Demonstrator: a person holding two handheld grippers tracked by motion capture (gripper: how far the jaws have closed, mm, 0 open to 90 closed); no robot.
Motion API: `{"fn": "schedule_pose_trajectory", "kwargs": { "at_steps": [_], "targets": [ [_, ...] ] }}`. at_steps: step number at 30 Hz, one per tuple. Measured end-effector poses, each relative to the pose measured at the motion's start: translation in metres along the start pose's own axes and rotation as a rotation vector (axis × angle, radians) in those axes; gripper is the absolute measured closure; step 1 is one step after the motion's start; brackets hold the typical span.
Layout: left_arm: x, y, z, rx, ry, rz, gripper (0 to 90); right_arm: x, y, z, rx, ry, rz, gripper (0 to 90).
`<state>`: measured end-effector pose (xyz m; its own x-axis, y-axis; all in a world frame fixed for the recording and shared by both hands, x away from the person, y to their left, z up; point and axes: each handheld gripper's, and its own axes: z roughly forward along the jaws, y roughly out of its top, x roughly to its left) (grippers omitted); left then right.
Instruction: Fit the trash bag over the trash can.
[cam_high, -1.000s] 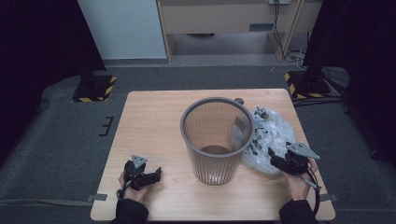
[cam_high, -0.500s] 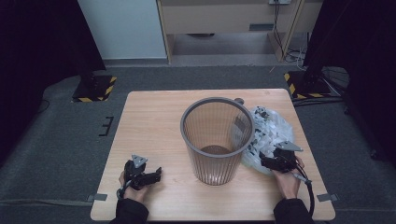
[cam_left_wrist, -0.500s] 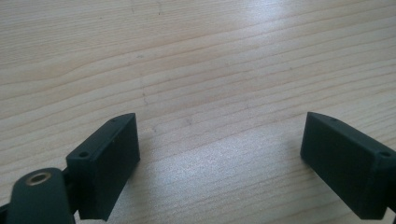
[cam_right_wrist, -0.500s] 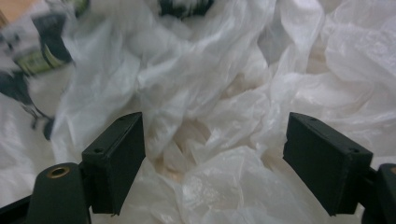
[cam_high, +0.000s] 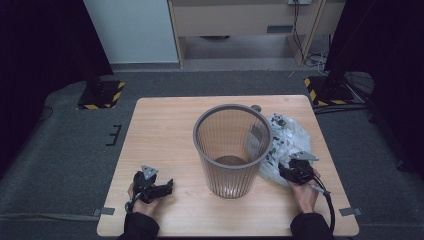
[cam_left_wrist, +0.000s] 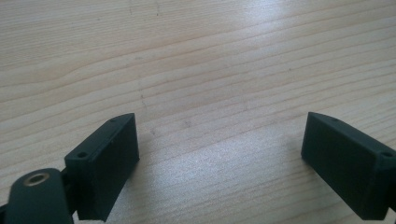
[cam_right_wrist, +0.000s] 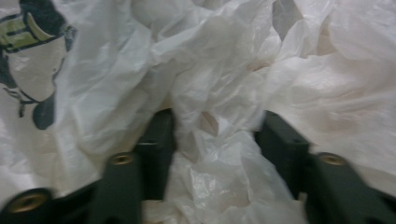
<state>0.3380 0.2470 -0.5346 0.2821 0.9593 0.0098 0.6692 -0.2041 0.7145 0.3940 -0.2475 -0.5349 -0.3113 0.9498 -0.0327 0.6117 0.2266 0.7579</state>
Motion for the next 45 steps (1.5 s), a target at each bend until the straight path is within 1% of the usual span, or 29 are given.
{"fn": "schedule_pose_trajectory", "kwargs": {
  "at_steps": [1, 4, 5, 7, 9, 10, 13, 16, 17, 19, 20, 23, 25, 29, 30, 32, 35, 36, 37, 39, 40, 41, 43, 44, 45],
  "targets": [
    [0.0, 0.0, 0.0, 0.0, 0.0, 0.0, 10.3, 0.001, 0.0, 0.0, -0.004, -0.006, 0.0, 59.4],
    [0.0, 0.0, 0.0, 0.0, 0.0, 0.0, 10.4, 0.001, 0.0, 0.0, -0.006, -0.009, -0.002, 72.3],
    [0.0, 0.0, 0.0, 0.0, 0.0, 0.0, 10.4, 0.001, 0.0, -0.001, -0.006, -0.017, -0.005, 75.2],
    [0.0, 0.0, 0.0, 0.0, 0.0, 0.0, 10.3, 0.001, 0.001, -0.003, -0.016, -0.018, -0.002, 79.7],
    [0.0, 0.0, 0.0, 0.0, 0.0, 0.0, 10.3, 0.002, 0.003, -0.008, -0.045, -0.012, 0.01, 82.3],
    [0.0, 0.0, 0.0, 0.0, 0.0, 0.0, 10.4, 0.001, 0.004, -0.01, -0.062, -0.011, 0.008, 83.0],
    [0.0, 0.0, 0.0, 0.0, 0.0, 0.0, 10.3, 0.0, 0.007, -0.019, -0.109, -0.008, 0.028, 83.9],
    [0.0, 0.0, 0.0, 0.0, 0.0, 0.0, 10.3, -0.003, 0.01, -0.031, -0.156, -0.016, 0.042, 84.0],
    [0.0, 0.0, 0.0, 0.0, 0.0, 0.0, 10.3, -0.005, 0.012, -0.035, -0.172, -0.021, 0.05, 84.0],
    [0.0, 0.0, 0.0, 0.0, 0.0, 0.0, 10.3, -0.009, 0.016, -0.045, -0.202, -0.039, 0.048, 84.0],
    [0.0, 0.0, 0.0, 0.0, 0.0, 0.0, 10.4, -0.01, 0.018, -0.052, -0.224, -0.05, 0.043, 84.0],
    [0.0, 0.0, 0.0, 0.0, 0.0, 0.0, 10.3, -0.013, 0.025, -0.067, -0.283, -0.065, 0.051, 84.1],
    [0.0, 0.0, 0.0, 0.0, 0.0, 0.0, 10.3, -0.013, 0.027, -0.07, -0.294, -0.068, 0.049, 84.3],
    [0.0, 0.0, 0.0, 0.0, 0.0, 0.0, 10.3, -0.01, 0.036, -0.083, -0.343, -0.085, 0.024, 84.8],
    [0.0, 0.0, 0.0, 0.0, 0.0, 0.0, 10.3, -0.009, 0.039, -0.086, -0.358, -0.095, 0.015, 84.9],
    [0.0, 0.0, 0.0, 0.0, 0.0, 0.0, 10.3, -0.008, 0.045, -0.095, -0.392, -0.101, 0.008, 85.2],
    [0.0, 0.0, 0.0, 0.0, 0.0, 0.0, 10.3, -0.007, 0.055, -0.11, -0.452, -0.115, 0.008, 85.5],
    [0.0, 0.0, 0.0, 0.0, 0.0, 0.0, 10.3, -0.008, 0.062, -0.12, -0.487, -0.135, 0.0, 85.6],
    [0.0, 0.0, 0.0, 0.0, 0.0, 0.0, 10.3, -0.008, 0.062, -0.12, -0.487, -0.135, 0.0, 85.6],
    [0.0, 0.0, 0.0, 0.0, 0.0, 0.0, 10.3, -0.008, 0.069, -0.131, -0.513, -0.149, 0.001, 85.7],
    [0.0, 0.0, 0.0, 0.0, 0.0, 0.0, 10.3, -0.009, 0.074, -0.14, -0.543, -0.172, -0.003, 85.7],
    [0.0, 0.0, 0.0, 0.0, 0.0, 0.0, 10.3, -0.009, 0.074, -0.14, -0.543, -0.172, -0.003, 85.7],
    [0.0, 0.0, 0.0, 0.0, 0.0, 0.0, 10.3, -0.011, 0.078, -0.15, -0.571, -0.192, -0.002, 85.8],
    [0.0, 0.0, 0.0, 0.0, 0.0, 0.0, 10.4, -0.011, 0.079, -0.155, -0.586, -0.203, 0.0, 85.8],
    [0.0, 0.0, 0.0, 0.0, 0.0, 0.0, 10.3, -0.012, 0.082, -0.164, -0.615, -0.217, 0.003, 85.8]
  ]
}}
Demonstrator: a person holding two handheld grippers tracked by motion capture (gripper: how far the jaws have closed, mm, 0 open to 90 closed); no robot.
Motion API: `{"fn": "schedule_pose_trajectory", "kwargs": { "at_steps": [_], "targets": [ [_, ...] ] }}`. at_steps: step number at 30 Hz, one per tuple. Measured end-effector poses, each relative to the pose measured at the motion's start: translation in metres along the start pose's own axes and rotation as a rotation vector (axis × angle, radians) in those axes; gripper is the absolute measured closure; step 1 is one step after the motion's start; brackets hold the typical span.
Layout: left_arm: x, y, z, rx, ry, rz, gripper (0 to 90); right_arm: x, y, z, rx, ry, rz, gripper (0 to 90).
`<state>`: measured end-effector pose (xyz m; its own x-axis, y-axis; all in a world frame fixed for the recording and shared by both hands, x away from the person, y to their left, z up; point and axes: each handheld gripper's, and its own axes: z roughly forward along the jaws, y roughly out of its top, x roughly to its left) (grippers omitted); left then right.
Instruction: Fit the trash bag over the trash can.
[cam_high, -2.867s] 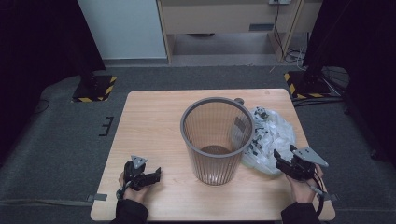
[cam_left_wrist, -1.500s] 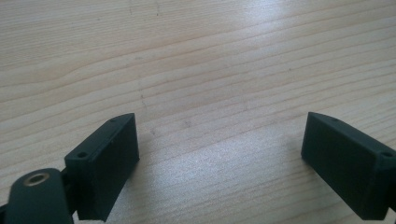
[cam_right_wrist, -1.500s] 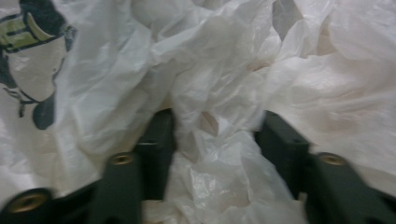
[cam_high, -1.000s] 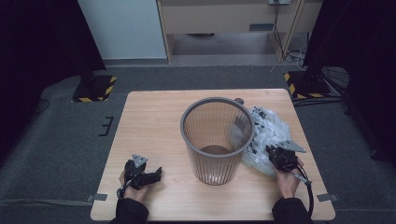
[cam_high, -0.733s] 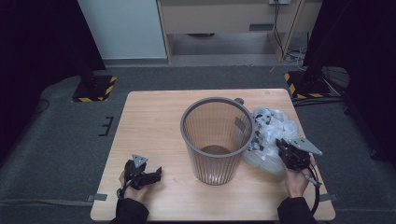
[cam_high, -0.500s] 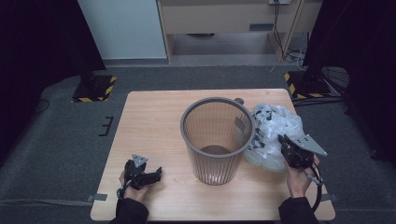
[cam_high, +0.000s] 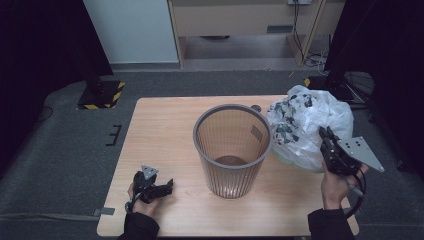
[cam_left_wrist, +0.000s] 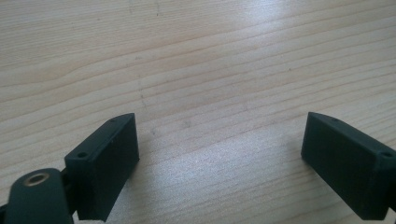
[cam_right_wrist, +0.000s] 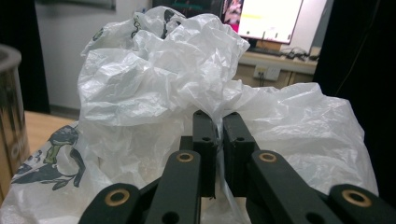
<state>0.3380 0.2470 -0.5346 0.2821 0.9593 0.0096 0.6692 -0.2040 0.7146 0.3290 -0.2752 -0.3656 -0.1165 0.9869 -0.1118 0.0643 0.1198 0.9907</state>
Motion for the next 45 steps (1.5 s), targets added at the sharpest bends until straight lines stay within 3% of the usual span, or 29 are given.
{"fn": "schedule_pose_trajectory", "kwargs": {
  "at_steps": [10, 16, 24, 32, 42, 44, 45],
  "targets": [
    [0.0, 0.0, 0.0, 0.0, 0.0, 0.0, 10.3, -0.002, 0.032, -0.022, -0.12, -0.046, 0.005, 85.8],
    [0.0, 0.0, 0.0, 0.0, 0.0, 0.0, 10.3, -0.001, 0.064, -0.042, -0.223, -0.064, 0.028, 85.8],
    [0.0, 0.0, 0.0, 0.0, 0.0, 0.0, 10.3, 0.005, 0.091, -0.058, -0.296, -0.065, 0.054, 85.7],
    [0.0, 0.0, 0.0, 0.0, 0.0, 0.0, 10.3, 0.032, 0.099, -0.069, -0.343, -0.039, 0.053, 85.6],
    [0.0, 0.0, 0.0, 0.0, 0.0, -0.001, 10.3, 0.078, 0.09, -0.067, -0.355, 0.006, 0.091, 85.6],
    [0.0, 0.0, 0.0, 0.0, 0.0, 0.0, 10.3, 0.093, 0.086, -0.066, -0.352, 0.018, 0.093, 85.6],
    [0.0, 0.0, 0.0, 0.0, 0.0, 0.0, 10.3, 0.093, 0.086, -0.066, -0.352, 0.018, 0.093, 85.6]
  ]
}}
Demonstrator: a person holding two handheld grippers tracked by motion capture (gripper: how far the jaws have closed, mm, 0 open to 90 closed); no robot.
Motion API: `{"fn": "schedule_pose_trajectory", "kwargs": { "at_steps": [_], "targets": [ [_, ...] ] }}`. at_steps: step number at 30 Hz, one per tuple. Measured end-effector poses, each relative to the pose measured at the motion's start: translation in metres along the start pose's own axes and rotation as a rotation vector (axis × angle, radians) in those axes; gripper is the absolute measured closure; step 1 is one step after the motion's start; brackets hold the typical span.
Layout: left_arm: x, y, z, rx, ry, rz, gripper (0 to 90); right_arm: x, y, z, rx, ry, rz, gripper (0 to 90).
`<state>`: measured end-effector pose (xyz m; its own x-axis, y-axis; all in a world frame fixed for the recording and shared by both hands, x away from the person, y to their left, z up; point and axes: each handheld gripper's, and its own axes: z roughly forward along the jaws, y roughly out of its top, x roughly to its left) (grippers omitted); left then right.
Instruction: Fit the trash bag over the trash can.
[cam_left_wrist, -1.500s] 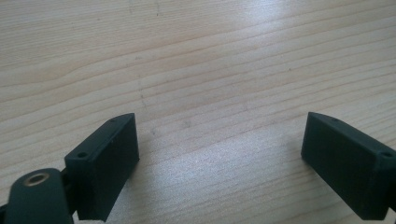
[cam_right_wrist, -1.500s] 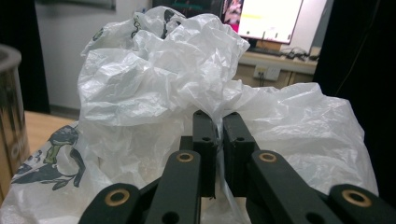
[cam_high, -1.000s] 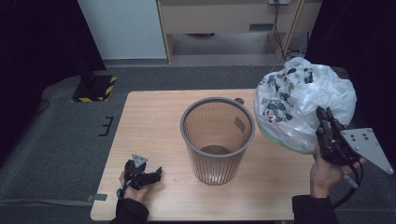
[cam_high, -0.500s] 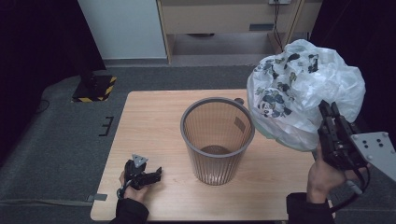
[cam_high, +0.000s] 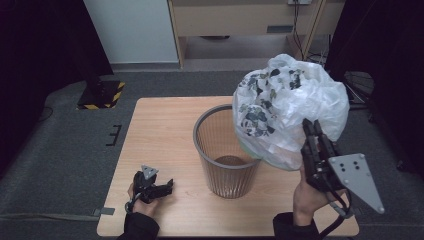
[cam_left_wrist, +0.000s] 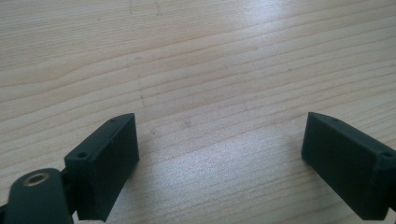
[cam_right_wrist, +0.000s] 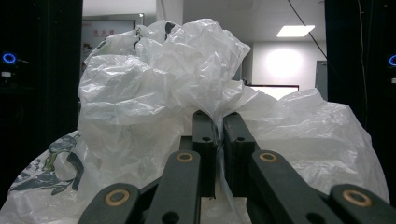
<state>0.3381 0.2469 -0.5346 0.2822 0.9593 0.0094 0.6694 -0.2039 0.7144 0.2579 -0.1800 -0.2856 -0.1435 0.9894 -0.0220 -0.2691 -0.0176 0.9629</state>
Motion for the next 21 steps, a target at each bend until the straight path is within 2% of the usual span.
{"fn": "schedule_pose_trajectory", "kwargs": {
  "at_steps": [7, 10, 16, 21],
  "targets": [
    [0.0, 0.0, 0.0, -0.001, 0.0, -0.001, 10.3, 0.032, -0.012, -0.002, 0.008, 0.032, 0.021, 85.5],
    [0.0, 0.0, 0.0, 0.0, 0.001, 0.0, 10.3, 0.039, -0.014, -0.002, 0.011, 0.037, 0.02, 85.5],
    [0.0, 0.0, 0.0, -0.001, 0.001, 0.0, 10.3, 0.06, -0.023, 0.001, 0.017, 0.066, 0.057, 85.5],
    [0.0, 0.0, 0.0, 0.0, 0.0, 0.0, 10.3, 0.073, -0.03, 0.004, 0.03, 0.075, 0.056, 85.5]
  ]
}}
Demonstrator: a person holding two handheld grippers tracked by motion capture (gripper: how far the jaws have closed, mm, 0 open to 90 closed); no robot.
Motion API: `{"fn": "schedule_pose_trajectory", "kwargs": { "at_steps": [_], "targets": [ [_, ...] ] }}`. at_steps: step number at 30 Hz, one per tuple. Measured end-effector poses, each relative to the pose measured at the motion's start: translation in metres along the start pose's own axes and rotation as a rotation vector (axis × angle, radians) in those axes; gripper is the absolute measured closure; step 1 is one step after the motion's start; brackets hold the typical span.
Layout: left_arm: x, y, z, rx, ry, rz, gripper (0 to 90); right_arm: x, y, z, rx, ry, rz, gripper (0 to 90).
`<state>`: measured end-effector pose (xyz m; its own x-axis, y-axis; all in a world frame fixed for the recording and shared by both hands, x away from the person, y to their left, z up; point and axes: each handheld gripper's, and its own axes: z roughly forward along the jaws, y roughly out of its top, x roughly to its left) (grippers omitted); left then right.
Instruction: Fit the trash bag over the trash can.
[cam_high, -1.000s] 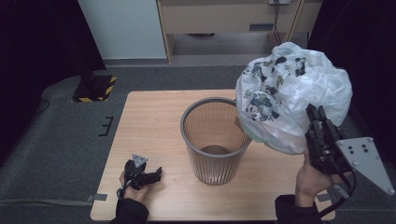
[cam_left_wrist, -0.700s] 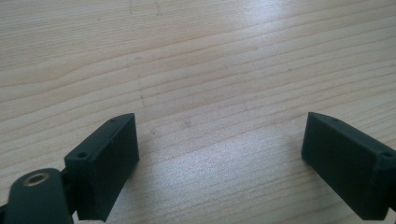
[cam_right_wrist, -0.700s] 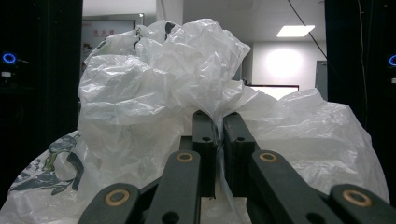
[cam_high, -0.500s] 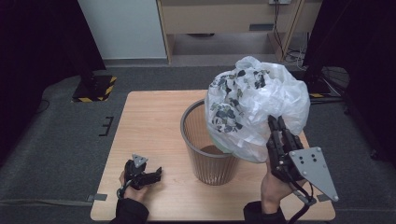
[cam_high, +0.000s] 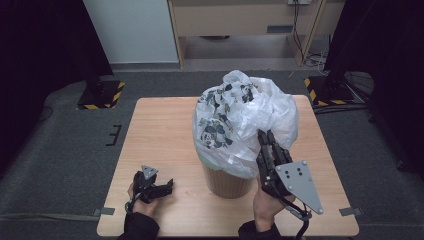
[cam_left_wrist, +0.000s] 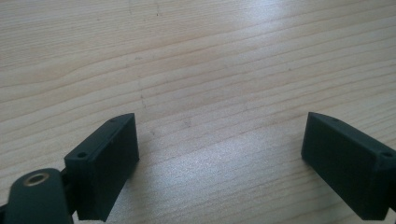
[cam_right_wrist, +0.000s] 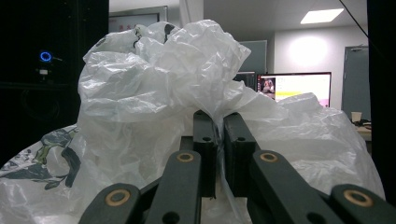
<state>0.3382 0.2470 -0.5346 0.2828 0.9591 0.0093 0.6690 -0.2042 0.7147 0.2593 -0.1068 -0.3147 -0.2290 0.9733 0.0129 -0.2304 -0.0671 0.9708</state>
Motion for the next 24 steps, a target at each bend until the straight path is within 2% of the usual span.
{"fn": "schedule_pose_trajectory", "kwargs": {
  "at_steps": [10, 17, 21, 22, 24],
  "targets": [
    [0.0, 0.0, 0.0, 0.0, -0.001, 0.001, 10.3, 0.018, -0.006, 0.0, 0.006, 0.011, 0.009, 85.4],
    [0.0, 0.0, 0.0, 0.0, -0.001, 0.001, 10.3, 0.016, -0.013, 0.007, 0.041, 0.002, 0.009, 84.2],
    [0.0, 0.0, 0.0, 0.0, -0.001, 0.001, 10.2, 0.014, -0.019, 0.011, 0.069, 0.039, 0.026, 76.7],
    [0.0, 0.0, 0.0, 0.0, -0.001, 0.001, 10.2, 0.015, -0.019, 0.012, 0.08, 0.062, 0.03, 71.6],
    [0.0, 0.0, 0.0, 0.0, -0.001, 0.001, 10.3, 0.015, -0.019, 0.012, 0.078, 0.071, 0.029, 65.8]
  ]
}}
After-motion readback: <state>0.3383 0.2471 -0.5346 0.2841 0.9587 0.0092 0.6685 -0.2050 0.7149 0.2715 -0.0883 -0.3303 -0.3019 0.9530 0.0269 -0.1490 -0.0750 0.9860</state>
